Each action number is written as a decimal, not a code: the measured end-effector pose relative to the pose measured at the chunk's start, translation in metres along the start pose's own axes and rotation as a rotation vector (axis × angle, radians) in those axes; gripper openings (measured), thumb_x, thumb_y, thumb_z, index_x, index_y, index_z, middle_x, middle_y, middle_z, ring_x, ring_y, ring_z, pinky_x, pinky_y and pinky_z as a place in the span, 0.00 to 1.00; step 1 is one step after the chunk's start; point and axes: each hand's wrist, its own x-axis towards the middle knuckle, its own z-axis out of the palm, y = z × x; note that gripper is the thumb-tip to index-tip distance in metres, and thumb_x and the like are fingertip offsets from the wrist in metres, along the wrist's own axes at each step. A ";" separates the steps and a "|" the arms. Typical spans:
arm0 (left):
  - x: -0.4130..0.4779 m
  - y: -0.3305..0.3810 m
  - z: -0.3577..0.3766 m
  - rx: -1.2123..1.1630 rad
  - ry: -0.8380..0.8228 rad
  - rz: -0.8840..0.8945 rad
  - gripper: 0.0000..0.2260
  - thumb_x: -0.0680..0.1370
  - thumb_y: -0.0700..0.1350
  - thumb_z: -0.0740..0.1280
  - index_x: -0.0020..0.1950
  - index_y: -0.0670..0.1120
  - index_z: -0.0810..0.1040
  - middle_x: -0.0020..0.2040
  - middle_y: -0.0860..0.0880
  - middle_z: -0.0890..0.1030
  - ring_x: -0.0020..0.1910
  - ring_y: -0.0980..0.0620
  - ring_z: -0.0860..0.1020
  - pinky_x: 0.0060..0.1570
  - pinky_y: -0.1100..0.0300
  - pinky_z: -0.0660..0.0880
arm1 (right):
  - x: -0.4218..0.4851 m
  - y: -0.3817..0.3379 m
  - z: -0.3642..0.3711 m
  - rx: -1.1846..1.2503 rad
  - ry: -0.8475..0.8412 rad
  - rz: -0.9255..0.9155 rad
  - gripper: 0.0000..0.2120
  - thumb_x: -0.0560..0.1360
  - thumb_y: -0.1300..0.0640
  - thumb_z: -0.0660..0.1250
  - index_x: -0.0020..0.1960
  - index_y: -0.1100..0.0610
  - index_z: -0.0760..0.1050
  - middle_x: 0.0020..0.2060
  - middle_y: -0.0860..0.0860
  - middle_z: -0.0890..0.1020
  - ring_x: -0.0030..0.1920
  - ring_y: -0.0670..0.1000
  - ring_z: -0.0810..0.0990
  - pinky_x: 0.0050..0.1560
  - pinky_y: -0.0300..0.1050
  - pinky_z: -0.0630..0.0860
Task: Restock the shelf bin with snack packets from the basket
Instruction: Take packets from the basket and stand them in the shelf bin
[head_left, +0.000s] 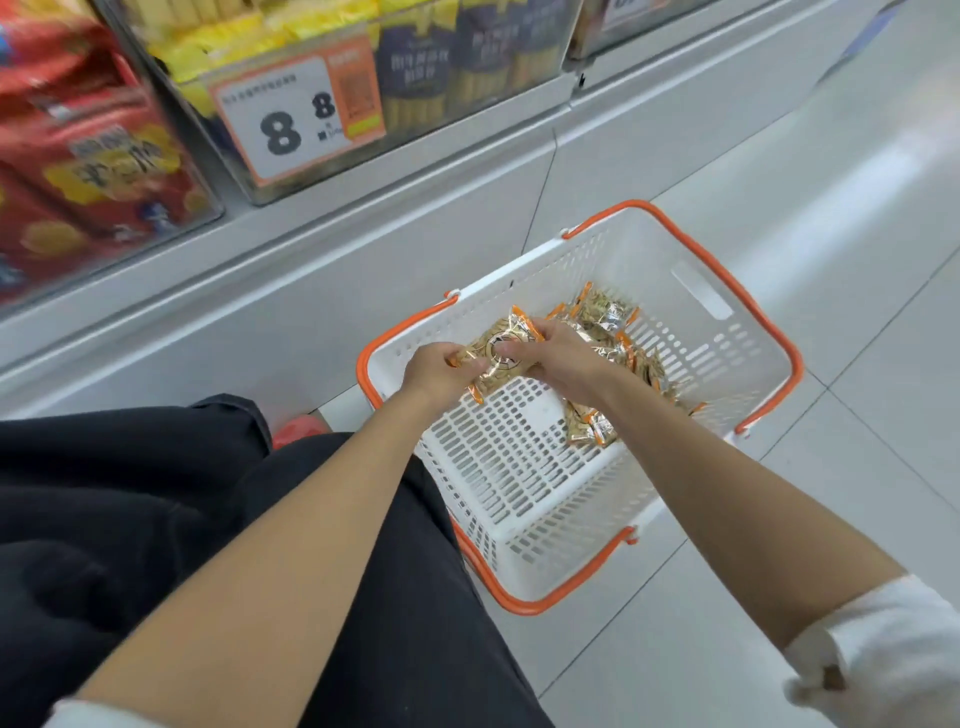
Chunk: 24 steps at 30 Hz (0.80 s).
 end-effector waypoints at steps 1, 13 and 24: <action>-0.006 0.009 -0.008 -0.046 -0.028 0.008 0.13 0.76 0.51 0.71 0.52 0.42 0.81 0.38 0.51 0.78 0.38 0.52 0.74 0.34 0.63 0.69 | -0.008 -0.013 -0.002 0.027 -0.023 -0.003 0.10 0.73 0.60 0.73 0.53 0.60 0.79 0.44 0.53 0.83 0.44 0.50 0.81 0.49 0.43 0.78; -0.087 0.125 -0.092 -0.340 -0.006 0.178 0.10 0.79 0.50 0.67 0.53 0.44 0.80 0.45 0.50 0.82 0.35 0.59 0.79 0.35 0.68 0.77 | -0.102 -0.166 0.001 0.065 0.114 -0.205 0.06 0.77 0.59 0.67 0.52 0.61 0.78 0.40 0.51 0.83 0.41 0.47 0.81 0.45 0.37 0.79; -0.168 0.220 -0.144 -0.262 0.143 0.483 0.11 0.71 0.35 0.75 0.52 0.35 0.80 0.39 0.45 0.81 0.32 0.55 0.80 0.35 0.64 0.81 | -0.181 -0.298 0.041 -0.341 -0.027 -0.336 0.08 0.77 0.61 0.68 0.54 0.62 0.79 0.50 0.55 0.84 0.51 0.51 0.82 0.59 0.45 0.77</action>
